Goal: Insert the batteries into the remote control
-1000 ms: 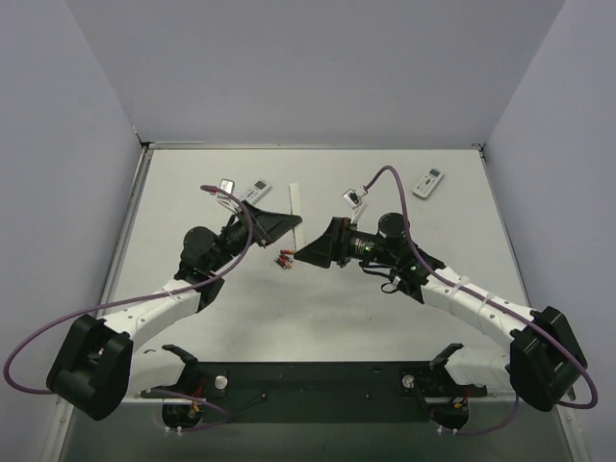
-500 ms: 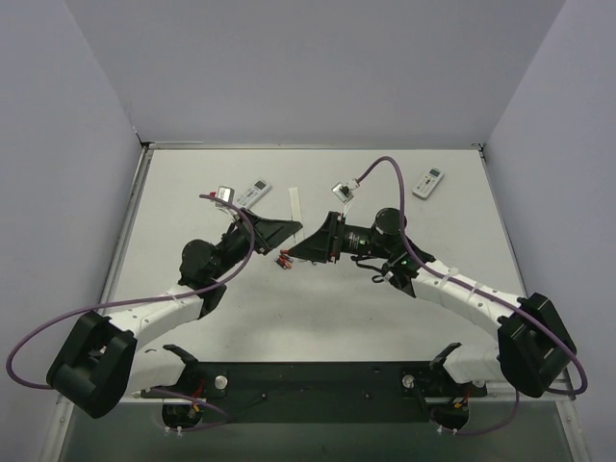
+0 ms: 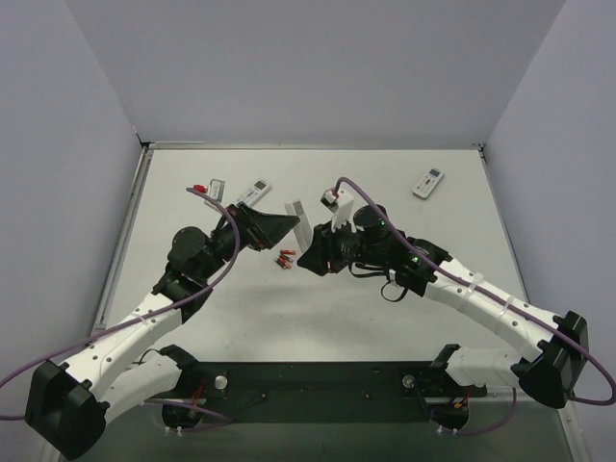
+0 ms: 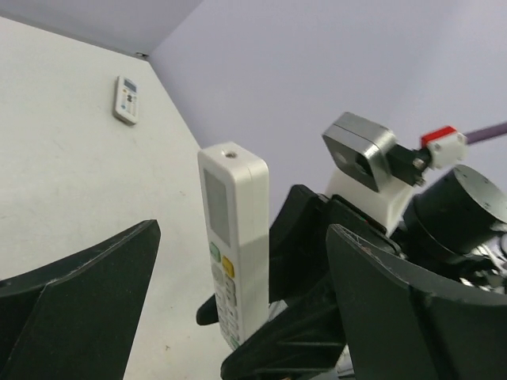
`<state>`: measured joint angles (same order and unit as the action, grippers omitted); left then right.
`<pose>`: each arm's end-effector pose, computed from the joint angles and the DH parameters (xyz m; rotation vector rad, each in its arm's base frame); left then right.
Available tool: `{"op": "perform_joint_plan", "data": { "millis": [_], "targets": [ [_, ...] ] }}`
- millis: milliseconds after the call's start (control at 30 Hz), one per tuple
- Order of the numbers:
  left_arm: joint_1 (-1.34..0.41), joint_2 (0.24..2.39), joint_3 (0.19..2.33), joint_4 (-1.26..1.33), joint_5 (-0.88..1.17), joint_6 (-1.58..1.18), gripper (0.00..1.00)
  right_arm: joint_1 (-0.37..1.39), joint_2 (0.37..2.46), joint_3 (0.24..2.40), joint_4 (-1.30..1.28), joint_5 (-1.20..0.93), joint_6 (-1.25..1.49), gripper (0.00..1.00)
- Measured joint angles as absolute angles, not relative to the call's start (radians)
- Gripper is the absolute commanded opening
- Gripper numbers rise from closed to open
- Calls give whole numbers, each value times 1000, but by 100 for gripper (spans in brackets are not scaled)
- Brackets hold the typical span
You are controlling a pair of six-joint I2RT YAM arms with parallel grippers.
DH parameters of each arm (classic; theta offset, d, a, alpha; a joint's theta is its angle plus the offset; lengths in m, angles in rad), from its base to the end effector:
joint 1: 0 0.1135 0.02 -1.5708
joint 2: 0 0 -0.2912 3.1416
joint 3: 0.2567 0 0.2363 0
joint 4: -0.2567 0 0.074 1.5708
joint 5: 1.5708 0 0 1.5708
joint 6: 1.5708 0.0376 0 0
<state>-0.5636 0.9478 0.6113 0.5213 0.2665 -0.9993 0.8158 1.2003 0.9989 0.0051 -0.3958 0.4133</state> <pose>0.1587 -0.1120 0.3514 -0.0903 1.5611 -1.4563 0.1656 0.1972 0.3768 -0.6859 1.7984 1.2099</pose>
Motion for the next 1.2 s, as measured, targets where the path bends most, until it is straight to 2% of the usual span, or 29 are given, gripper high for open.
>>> {"op": "perform_joint_plan", "data": {
  "millis": [167, 267, 300, 400, 500, 533, 600, 633, 667, 700, 733, 767, 833, 900, 933, 1000, 1133, 1200],
  "targets": [
    [-603, 966, 636, 416, 204, -929, 97, 908, 1223, 1065, -147, -199, 326, 0],
    [-624, 998, 636, 381, 171, -908, 90, 945, 1259, 1094, -193, -105, 300, 0],
    [-629, 1009, 636, 376, 162, -905, 83, 958, 1273, 1103, -207, -69, 290, 0],
    [-646, 1037, 636, 368, 140, -904, 74, 982, 1296, 1111, -225, -15, 279, 0],
    [-661, 1052, 636, 369, 124, -905, 56, 994, 1316, 1115, -238, 19, 274, 0],
    [-664, 1054, 636, 369, 117, -906, 45, 997, 1320, 1115, -240, 27, 273, 0],
    [-667, 1058, 635, 373, 106, -913, 35, 1001, 1329, 1115, -244, 43, 270, 1],
    [-669, 1058, 632, 377, 101, -913, 27, 1003, 1333, 1115, -244, 48, 268, 4],
    [-669, 1058, 630, 379, 95, -916, 12, 1003, 1335, 1115, -244, 51, 267, 14],
    [-669, 1059, 628, 382, 94, -930, 3, 1005, 1338, 1115, -244, 56, 267, 22],
    [-670, 1059, 628, 386, 90, -941, 0, 1008, 1340, 1115, -241, 66, 266, 30],
    [-673, 1058, 628, 391, 87, -944, 0, 1008, 1341, 1115, -241, 68, 266, 45],
    [-673, 1057, 628, 390, 78, -950, 0, 1009, 1339, 1115, -232, 68, 258, 57],
    [-664, 1056, 621, 381, 72, -949, 0, 1009, 1330, 1105, -205, 48, 233, 62],
    [-655, 1055, 617, 370, 73, -950, 0, 1010, 1316, 1093, -189, 39, 214, 69],
    [-625, 1051, 613, 342, 82, -958, 0, 1010, 1275, 1056, -154, 12, 170, 74],
    [-515, 1046, 607, 298, 154, -984, 0, 1010, 1157, 957, -60, -59, 11, 76],
    [-455, 1047, 607, 273, 207, -994, 0, 1010, 1099, 899, -6, -107, -88, 84]
  ]
}}
